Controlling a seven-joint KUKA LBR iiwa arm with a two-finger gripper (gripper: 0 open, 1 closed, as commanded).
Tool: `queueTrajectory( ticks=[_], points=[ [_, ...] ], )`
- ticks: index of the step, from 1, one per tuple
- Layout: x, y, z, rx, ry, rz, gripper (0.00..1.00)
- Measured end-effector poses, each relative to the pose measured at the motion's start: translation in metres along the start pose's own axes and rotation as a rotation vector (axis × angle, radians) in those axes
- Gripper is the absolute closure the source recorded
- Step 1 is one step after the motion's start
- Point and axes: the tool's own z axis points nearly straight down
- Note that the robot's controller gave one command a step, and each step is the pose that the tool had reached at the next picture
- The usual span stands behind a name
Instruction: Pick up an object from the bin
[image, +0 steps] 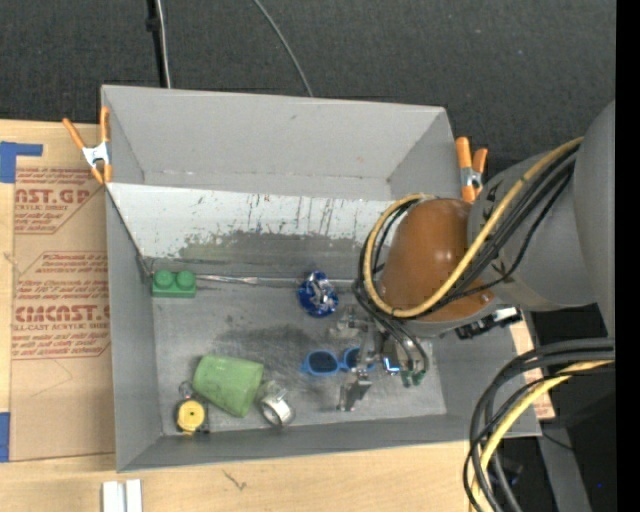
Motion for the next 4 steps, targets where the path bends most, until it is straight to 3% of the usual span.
queueTrajectory(
  ticks=[1, 2, 3, 4],
  points=[
    [0.015, 0.010, 0.003, 0.001, 0.005, -0.015, 0.00],
    [-0.014, -0.005, 0.031, -0.002, 0.004, -0.054, 0.00],
    [-0.014, -0.004, 0.030, 0.000, 0.005, -0.056, 0.00],
    [-0.017, -0.004, 0.027, 0.000, -0.006, -0.055, 1.00]
  ],
)
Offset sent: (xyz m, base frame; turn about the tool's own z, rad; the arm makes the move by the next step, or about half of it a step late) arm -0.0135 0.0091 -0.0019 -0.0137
